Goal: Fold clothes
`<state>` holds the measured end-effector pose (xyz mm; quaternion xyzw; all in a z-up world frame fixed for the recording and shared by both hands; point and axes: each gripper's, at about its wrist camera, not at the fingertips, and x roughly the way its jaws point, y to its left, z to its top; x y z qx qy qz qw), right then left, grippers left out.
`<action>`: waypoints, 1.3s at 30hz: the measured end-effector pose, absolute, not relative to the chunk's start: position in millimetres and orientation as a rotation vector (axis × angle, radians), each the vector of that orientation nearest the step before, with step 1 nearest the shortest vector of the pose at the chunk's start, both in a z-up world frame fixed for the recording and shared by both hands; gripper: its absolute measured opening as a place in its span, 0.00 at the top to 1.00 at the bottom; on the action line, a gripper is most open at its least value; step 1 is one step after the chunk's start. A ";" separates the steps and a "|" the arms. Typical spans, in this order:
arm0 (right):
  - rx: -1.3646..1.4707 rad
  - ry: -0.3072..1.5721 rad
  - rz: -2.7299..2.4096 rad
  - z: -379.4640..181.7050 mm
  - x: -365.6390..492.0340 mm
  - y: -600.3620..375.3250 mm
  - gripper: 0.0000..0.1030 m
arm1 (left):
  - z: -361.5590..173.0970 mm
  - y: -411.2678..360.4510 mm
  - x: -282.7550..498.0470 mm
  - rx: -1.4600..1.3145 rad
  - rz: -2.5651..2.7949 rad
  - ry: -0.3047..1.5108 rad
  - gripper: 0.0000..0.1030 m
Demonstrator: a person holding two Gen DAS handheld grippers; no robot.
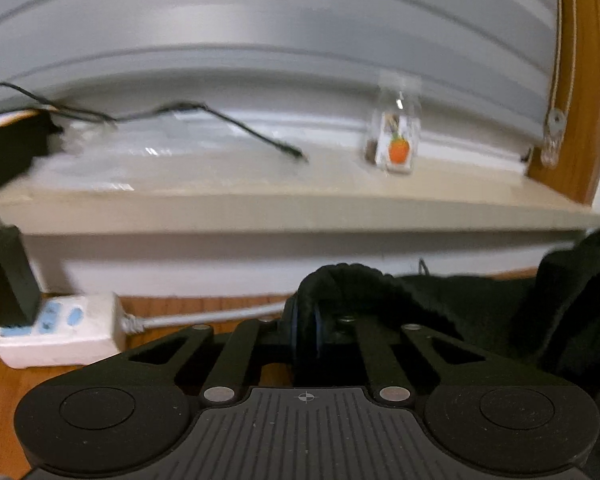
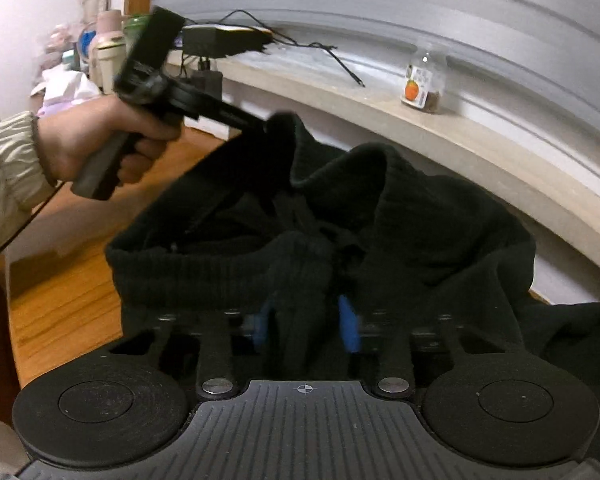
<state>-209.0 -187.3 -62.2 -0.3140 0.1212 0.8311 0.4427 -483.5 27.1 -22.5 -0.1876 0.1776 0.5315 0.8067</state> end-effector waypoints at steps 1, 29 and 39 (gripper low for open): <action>-0.766 0.314 2.079 -59.7 -207.5 -188.0 0.81 | -17.8 24.9 -485.2 -0.394 1.146 0.366 0.93; -0.611 0.237 2.565 18.8 -336.3 -271.1 0.55 | 81.7 -34.9 -655.3 -0.340 1.413 0.432 0.29; -0.545 0.254 2.185 5.4 -206.9 -213.5 0.53 | 76.4 -25.8 -543.0 -0.275 1.206 0.433 0.25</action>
